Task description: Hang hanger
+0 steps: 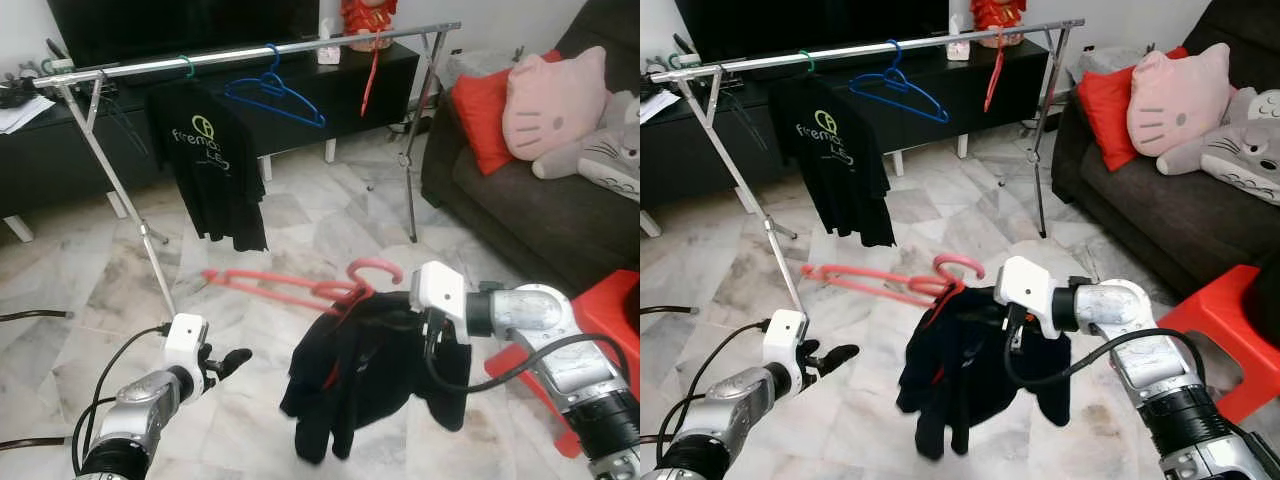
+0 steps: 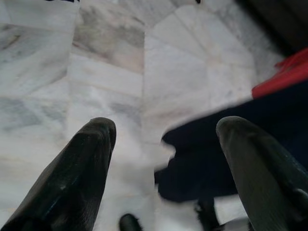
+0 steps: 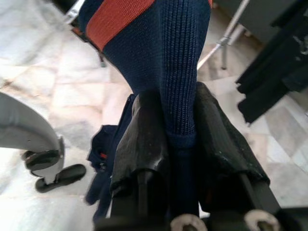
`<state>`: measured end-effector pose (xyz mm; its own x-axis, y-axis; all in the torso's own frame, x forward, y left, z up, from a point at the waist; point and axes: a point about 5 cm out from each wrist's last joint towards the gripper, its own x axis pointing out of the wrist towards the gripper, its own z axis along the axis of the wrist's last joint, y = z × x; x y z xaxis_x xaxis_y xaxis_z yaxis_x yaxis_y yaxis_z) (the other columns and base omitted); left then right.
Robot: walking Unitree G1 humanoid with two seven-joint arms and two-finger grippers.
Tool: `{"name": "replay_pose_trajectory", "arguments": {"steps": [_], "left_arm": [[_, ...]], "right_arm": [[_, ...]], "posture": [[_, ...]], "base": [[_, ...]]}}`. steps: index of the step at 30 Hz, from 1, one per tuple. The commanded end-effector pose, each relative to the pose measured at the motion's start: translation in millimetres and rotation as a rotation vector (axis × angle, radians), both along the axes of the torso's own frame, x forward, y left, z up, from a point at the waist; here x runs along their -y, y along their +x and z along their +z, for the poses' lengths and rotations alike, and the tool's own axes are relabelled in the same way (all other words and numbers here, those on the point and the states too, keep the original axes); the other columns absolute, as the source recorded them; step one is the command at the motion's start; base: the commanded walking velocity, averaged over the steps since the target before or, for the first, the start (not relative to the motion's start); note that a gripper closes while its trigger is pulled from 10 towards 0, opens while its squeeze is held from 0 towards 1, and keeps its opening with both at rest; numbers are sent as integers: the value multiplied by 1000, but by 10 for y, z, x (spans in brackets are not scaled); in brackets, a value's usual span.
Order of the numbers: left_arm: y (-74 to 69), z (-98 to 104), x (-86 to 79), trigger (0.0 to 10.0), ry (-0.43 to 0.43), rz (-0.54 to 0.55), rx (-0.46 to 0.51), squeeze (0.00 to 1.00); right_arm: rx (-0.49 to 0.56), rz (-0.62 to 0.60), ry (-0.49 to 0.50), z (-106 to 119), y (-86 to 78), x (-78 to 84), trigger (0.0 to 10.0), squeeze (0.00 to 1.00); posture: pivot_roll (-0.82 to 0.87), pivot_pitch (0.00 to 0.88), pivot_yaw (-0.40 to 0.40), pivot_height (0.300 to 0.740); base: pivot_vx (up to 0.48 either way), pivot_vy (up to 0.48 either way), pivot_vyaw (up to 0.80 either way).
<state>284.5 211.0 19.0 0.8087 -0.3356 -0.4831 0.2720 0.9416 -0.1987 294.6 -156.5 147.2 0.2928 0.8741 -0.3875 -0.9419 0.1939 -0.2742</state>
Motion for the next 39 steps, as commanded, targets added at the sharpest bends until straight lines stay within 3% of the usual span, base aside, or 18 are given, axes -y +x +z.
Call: {"name": "replay_pose_trajectory", "arguments": {"steps": [1, 6, 8, 12, 13, 17, 23, 28, 30, 34, 39], "left_arm": [[-66, -26, -75, 10000, -58, 6, -7, 0], [-89, 6, -55, 10000, -143, -22, 15, 0], [-98, 88, 0, 10000, -190, -118, 61, 0], [-136, 129, 34, 10000, -206, -204, 62, 0], [-185, 146, 46, 10000, -204, -279, 44, 0], [-258, 156, 17, 10000, -150, -393, 2, 0], [-211, 140, -33, 10000, -55, -380, 8, 0], [-201, 65, -84, 10000, 53, -332, 7, 0], [-196, 2, -119, 10000, 78, -255, 7, 0], [-271, -71, -78, 10000, 2, -265, -18, 0], [-407, -157, -12, 10000, -166, -328, -84, 0]], "right_arm": [[15, 69, 19, 78, -30, -97, 10000, 0], [-3, 110, 35, 83, -59, -170, 10000, 0], [-30, 180, 37, 77, -121, -236, 10000, 0], [-33, 186, 39, 72, -125, -248, 10000, 0], [-36, 196, 40, 67, -131, -259, 10000, 0], [-48, 258, 45, 75, -184, -335, 10000, 0], [-50, 372, 77, 167, -263, -421, 10000, 0], [-52, 423, 40, 177, -268, -376, 10000, 0], [-44, 414, 51, 214, -239, -350, 10000, 0], [-35, 399, 71, 266, -203, -320, 10000, 0], [-22, 386, 57, 304, -137, -307, 10000, 0]], "posture": [[-141, 46, -26, 740], [-139, 42, -28, 740], [-137, 35, -31, 740], [-137, 27, -32, 740], [-136, 24, -32, 740], [-135, 6, -31, 740], [-128, 2, -32, 740], [-127, 8, -39, 740], [-128, 10, -41, 740], [-130, 14, -41, 740], [-136, 29, -47, 740]], "base": [[0, 0, 0], [0, 0, 0], [0, 0, 0], [0, 0, 0], [0, 0, 0], [0, 0, 0], [0, 0, 0], [0, 0, 0], [0, 0, 0], [0, 0, 0], [0, 0, 0]]}}
